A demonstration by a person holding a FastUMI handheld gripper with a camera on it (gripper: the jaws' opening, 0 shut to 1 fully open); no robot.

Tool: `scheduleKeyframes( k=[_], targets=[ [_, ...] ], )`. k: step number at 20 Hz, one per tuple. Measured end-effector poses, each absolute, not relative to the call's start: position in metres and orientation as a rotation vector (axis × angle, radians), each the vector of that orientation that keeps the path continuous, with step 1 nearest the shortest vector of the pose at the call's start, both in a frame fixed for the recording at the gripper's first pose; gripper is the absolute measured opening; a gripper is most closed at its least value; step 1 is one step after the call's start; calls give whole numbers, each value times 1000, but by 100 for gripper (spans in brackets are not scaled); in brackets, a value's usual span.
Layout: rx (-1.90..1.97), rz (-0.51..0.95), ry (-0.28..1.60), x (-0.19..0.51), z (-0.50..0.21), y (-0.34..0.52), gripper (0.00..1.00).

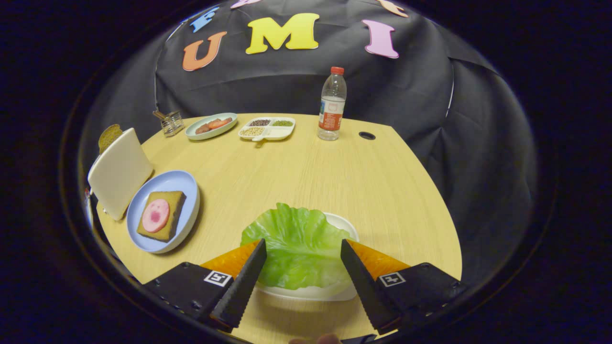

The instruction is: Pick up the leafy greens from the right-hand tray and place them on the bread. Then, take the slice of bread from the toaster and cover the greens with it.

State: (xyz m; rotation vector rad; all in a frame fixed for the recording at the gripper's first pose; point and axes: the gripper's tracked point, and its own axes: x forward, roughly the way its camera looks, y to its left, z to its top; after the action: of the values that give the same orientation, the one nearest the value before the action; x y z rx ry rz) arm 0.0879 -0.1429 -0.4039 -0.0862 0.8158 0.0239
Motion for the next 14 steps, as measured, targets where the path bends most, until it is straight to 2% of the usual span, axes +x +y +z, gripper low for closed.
scheduleKeyframes(
  k=[8,11,13,14],
  targets=[
    [-63,52,864,92,-428,-144,97],
    [-63,51,856,93,-427,-148,77],
    [-70,41,848,95,-429,-152,52],
    [-71,39,845,95,-428,-152,36]
  ],
)
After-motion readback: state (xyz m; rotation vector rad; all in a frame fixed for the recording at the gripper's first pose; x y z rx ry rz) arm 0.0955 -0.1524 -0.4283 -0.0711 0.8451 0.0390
